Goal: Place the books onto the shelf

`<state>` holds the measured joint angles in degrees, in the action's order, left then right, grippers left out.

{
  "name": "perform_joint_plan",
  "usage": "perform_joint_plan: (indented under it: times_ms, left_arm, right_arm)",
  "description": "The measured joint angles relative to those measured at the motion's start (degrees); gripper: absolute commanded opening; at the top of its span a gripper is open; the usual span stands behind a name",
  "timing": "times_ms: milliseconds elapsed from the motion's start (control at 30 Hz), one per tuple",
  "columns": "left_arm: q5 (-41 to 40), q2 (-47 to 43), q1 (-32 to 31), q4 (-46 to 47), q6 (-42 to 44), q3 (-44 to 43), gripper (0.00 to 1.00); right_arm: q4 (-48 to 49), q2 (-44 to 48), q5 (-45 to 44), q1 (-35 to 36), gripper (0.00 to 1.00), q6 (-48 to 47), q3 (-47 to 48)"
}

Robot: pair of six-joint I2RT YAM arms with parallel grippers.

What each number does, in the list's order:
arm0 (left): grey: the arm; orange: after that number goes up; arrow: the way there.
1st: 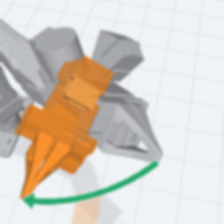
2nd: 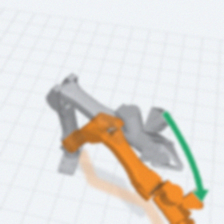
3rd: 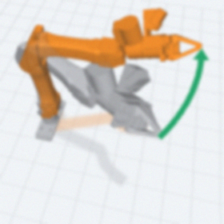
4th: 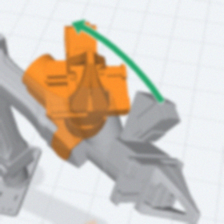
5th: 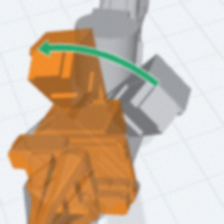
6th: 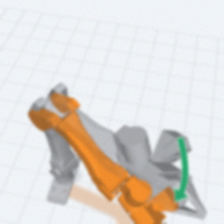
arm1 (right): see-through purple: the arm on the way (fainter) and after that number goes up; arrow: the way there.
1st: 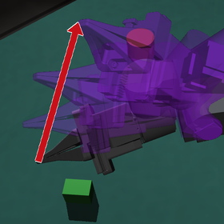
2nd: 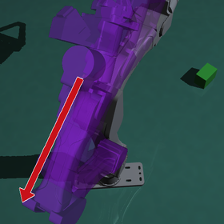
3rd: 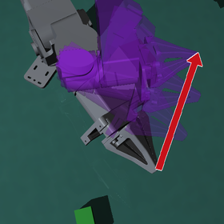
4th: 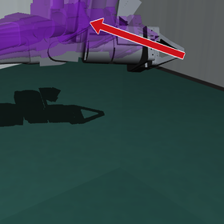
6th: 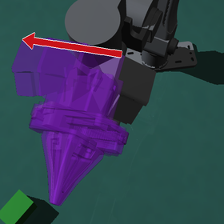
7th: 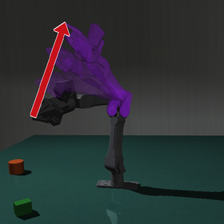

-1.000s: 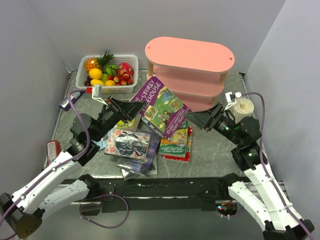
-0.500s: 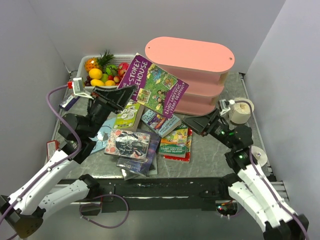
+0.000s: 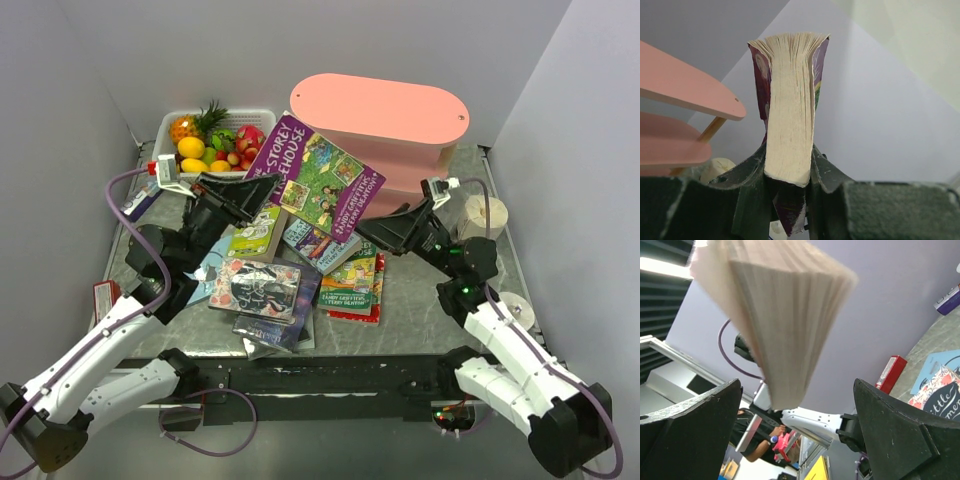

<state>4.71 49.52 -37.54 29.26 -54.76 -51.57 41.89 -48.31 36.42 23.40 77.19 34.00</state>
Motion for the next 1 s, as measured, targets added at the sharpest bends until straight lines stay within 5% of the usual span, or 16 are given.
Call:
perform_joint_plan:
  times_ms: [200, 300, 333, 433, 467, 500, 567, 767, 1000]
  left_arm:
    - [0.8, 0.1, 0.0, 0.8, -1.1, 1.7, 0.01]
    - [1.6, 0.7, 0.0, 1.1, -2.0, 2.7, 0.02]
    - [1.8, 1.0, 0.0, 1.1, -2.0, 2.8, 0.04]
    - [0.7, 1.6, 0.4, 0.7, -1.3, 2.9, 0.28]
    - [-0.2, 1.6, 0.6, 0.2, -1.4, 2.9, 0.51]
    - [-0.9, 1.6, 0.7, -0.1, -1.6, 2.8, 0.63]
    - [-1.8, 1.1, 0.6, -1.4, -0.9, 2.7, 0.99]
    - [-9.7, 0.1, -0.1, -16.3, 2.0, -0.8, 0.96]
    - [-23.8, -5.3, 0.0, -30.5, 2.6, -1.7, 0.96]
  right_arm:
    - [0.3, -5.9, 1.6, 0.7, 0.96, -0.8, 3.0]
    - [1.0, -9.2, 2.4, 1.1, 0.65, -1.2, 5.2]
    - [1.3, -10.4, 3.0, 1.2, 0.47, -1.1, 6.1]
    - [1.3, -13.7, 5.3, 1.2, 0.19, -0.2, 10.2]
    - [0.7, -14.2, 5.9, 1.2, 0.13, -0.8, 11.3]
    - [-0.9, -14.6, 6.7, 1.0, 0.0, -1.7, 12.8]
    - [-6.3, -14.7, 8.3, 0.7, 0.0, -3.8, 16.2]
    - [-30.1, -14.6, 12.1, -3.4, 0.0, -13.8, 29.6]
    - [-50.2, -15.7, 5.6, -13.3, 0.0, -19.9, 43.3]
